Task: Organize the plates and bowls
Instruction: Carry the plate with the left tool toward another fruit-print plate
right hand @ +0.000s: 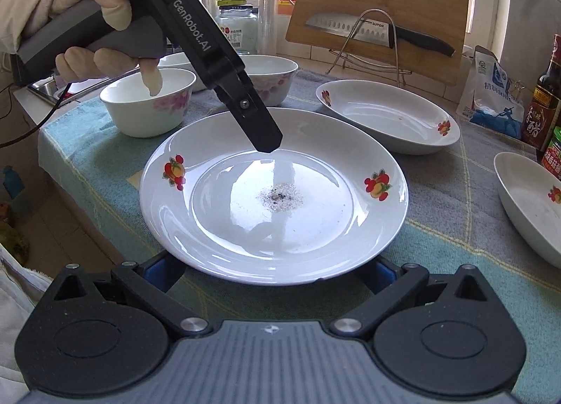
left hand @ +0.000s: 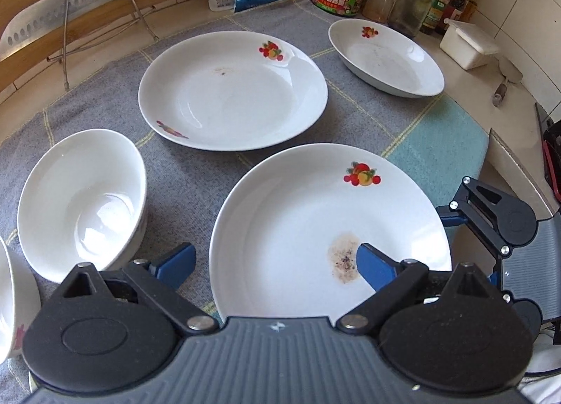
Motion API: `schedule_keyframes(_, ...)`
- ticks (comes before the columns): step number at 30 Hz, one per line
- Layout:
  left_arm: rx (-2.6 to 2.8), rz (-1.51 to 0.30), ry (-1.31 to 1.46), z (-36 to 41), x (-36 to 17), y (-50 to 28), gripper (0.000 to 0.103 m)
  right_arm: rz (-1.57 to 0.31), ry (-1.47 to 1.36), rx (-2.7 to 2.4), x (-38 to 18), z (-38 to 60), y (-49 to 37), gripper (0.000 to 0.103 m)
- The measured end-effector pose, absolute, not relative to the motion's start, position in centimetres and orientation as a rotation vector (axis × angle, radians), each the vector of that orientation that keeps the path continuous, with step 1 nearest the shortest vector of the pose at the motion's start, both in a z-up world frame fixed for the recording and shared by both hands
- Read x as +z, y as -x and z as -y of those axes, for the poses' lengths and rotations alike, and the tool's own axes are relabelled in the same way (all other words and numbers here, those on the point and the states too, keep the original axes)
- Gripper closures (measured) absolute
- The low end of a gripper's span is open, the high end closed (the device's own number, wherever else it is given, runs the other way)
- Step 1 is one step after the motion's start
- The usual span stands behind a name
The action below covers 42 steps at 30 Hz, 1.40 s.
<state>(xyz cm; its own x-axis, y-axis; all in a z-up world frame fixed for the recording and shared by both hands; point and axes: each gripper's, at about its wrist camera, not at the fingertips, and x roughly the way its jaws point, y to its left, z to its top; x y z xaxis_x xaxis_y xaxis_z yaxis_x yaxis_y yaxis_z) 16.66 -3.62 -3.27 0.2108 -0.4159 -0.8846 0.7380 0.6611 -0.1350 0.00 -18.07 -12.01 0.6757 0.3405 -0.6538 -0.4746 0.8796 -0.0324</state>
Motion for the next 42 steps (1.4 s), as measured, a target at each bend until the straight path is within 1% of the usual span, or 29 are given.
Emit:
schedule_keyframes(1,-0.825,-1.103,-0.352,3.7,-3.4,-16.9,0.011,-0.686,0.208,0.464,-12.1,18.1,0.1,0.000)
schedule_keyframes(5,-0.834,-1.146,-0.361,4.3,-3.9,-17.5,0.013,-0.675,0.209,0.466,-12.1,18.1,0.2,0.000)
schedule_keyframes(10,-0.860,-1.183,-0.382,5.0,-4.4,-18.2,0.024,-0.670,0.209,0.468,-12.1,18.1,0.3,0.000)
schedule_keyframes(15,-0.878,-1.211,-0.383,5.3,-4.6,-19.2,0.028,-0.679,0.200,0.462,-12.0,18.1,0.1,0.000)
schedule_keyframes(24,-0.911,-1.243,-0.456,6.0,-4.5,-19.5,0.028,-0.697,0.208,0.463,-11.9,18.1,-0.3,0.000)
schedule_keyframes(42,-0.936,-1.301,-0.413,5.8,-4.4,-19.8,0.028,-0.755,0.252,0.486,-11.4,18.3,-0.9,0.000)
